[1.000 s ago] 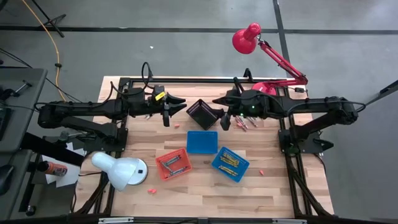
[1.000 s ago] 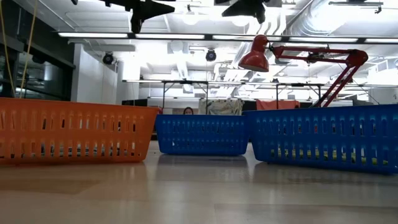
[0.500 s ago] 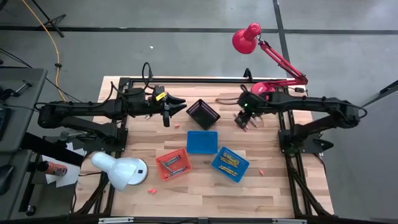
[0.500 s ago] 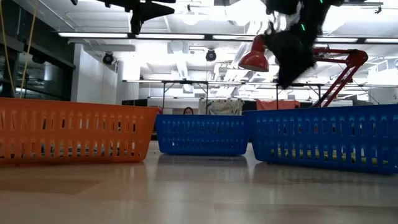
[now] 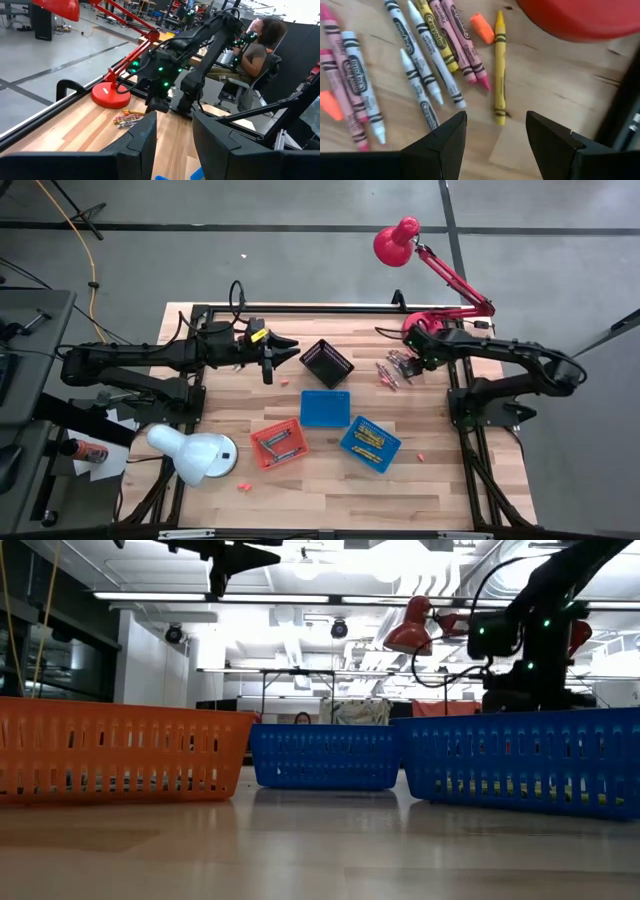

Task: Sort crayons
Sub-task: Put the yellow crayon into the right blue bin

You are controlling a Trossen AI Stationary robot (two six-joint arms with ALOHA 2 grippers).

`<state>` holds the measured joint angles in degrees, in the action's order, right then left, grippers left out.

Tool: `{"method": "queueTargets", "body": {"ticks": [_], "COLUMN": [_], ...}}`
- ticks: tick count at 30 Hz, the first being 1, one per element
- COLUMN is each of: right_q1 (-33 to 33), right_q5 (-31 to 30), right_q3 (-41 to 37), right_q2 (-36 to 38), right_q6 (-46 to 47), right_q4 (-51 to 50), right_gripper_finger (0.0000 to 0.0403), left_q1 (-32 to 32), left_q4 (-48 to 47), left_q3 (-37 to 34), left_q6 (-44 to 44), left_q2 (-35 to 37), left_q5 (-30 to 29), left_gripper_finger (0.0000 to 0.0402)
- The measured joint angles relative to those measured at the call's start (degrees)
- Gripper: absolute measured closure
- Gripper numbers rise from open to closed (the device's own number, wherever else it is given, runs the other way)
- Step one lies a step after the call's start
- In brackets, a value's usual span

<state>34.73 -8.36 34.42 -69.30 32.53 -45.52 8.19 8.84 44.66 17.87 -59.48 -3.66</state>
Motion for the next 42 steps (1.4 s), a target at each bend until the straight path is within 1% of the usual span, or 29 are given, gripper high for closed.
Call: {"method": "queueTargets", "body": {"ticks": [6,12,16,19,21,22,23,25,27,28,30,32,35,37,40,42], "right_q1": [3.95,6.05,6.26,6.16,6.15,6.17,6.17,5.77,5.12,4.59,3.19,1.17,-3.46,-6.90,-12.22,-15.70], "right_q5": [0.47,2.75,3.33,3.79,3.87,3.51,3.34,2.44,1.88,1.87,3.52,5.84,6.78,6.45,4.68,3.63], "right_q3": [-0.08,0.14,0.23,0.21,0.11,0.05,0.03,-0.15,-0.45,-0.42,-0.25,-0.21,-0.21,-0.21,-0.08,-0.08], "right_q2": [-5.65,-10.93,-12.68,-12.87,-12.37,-11.78,-10.99,-8.93,-5.51,-3.71,0.69,5.10,11.48,13.93,14.46,12.80], "right_q6": [-5.06,-8.76,-9.54,-10.87,-11.22,-11.65,-11.88,-11.58,-11.00,-10.29,-7.56,-2.83,4.09,7.78,9.28,8.94], "right_q4": [2.47,3.59,3.92,3.95,3.40,2.83,2.38,0.37,-3.52,-3.14,-2.89,-2.29,5.36,13.70,30.38,41.73], "right_gripper_finger": [0.0207,0.0237,0.0275,0.0327,0.0373,0.0386,0.0391,0.0386,0.0392,0.0396,0.0397,0.0398,0.0400,0.0400,0.0401,0.0402], "left_q1": [0.02,0.02,0.04,0.04,0.04,0.04,0.04,0.04,0.07,0.07,0.07,0.04,0.04,0.04,0.04,0.04], "left_q4": [0.03,0.02,0.02,0.02,0.02,0.01,-0.11,0.09,0.09,0.07,-0.06,0.09,0.11,0.02,0.02,0.06], "left_q3": [0.00,0.00,0.00,0.00,0.00,0.00,-0.01,-0.02,-0.02,-0.02,-0.02,-0.02,-0.02,-0.02,-0.02,-0.02], "left_q6": [0.04,1.58,1.55,1.53,1.53,1.53,1.53,1.51,1.51,1.49,1.02,-0.47,-2.37,-2.53,-2.36,-0.95], "left_q2": [0.00,0.00,0.00,0.00,0.00,0.06,0.33,1.20,2.23,2.73,3.87,5.00,5.95,6.05,5.95,5.50], "left_q5": [-0.14,-0.23,-0.22,-0.22,-0.22,-0.22,-0.22,-0.22,-0.24,-0.30,-0.74,-1.35,-2.22,-2.85,-2.90,-2.89], "left_gripper_finger": [0.0289,0.0289,0.0289,0.0289,0.0289,0.0289,0.0289,0.0289,0.0289,0.0289,0.0289,0.0289,0.0289,0.0289,0.0289,0.0289]}}
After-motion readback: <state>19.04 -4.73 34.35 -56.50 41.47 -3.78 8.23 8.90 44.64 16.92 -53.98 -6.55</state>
